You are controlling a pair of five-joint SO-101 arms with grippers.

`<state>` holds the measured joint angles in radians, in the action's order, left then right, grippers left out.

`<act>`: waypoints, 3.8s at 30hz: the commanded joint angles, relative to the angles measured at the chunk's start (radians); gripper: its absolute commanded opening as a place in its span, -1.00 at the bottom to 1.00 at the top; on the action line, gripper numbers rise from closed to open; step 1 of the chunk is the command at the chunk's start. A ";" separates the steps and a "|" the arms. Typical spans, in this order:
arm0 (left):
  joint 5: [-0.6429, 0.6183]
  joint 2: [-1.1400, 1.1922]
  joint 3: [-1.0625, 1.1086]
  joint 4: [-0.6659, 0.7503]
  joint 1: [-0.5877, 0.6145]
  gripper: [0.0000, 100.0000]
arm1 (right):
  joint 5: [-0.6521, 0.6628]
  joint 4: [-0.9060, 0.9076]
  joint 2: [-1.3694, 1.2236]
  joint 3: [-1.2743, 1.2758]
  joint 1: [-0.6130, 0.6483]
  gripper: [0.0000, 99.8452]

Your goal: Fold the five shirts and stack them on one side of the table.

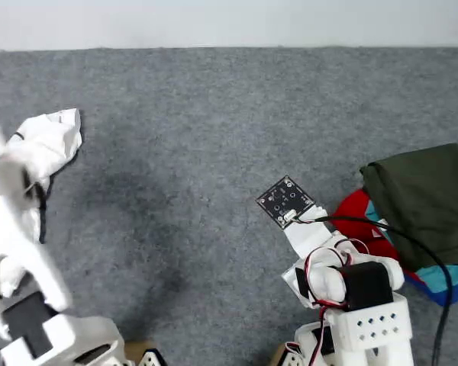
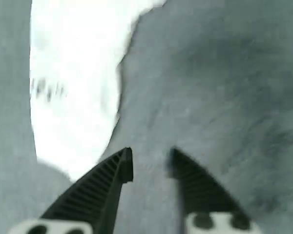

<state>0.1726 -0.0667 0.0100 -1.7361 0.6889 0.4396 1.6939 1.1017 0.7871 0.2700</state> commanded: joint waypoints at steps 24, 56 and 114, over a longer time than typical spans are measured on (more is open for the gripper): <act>0.269 -0.029 0.542 0.580 0.325 -0.16 | 0.008 -0.005 0.008 -0.006 0.004 -0.43; 0.161 -0.043 0.245 0.282 0.201 -0.98 | 0.008 -0.004 0.010 -0.006 0.002 -0.43; 0.210 -0.347 -0.464 0.345 -0.950 -0.97 | 0.009 -0.027 0.008 -0.009 -0.302 -0.43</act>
<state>0.3936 -0.4258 -0.2892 -1.4093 -0.1734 0.4396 1.6893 1.1017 0.7871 0.0552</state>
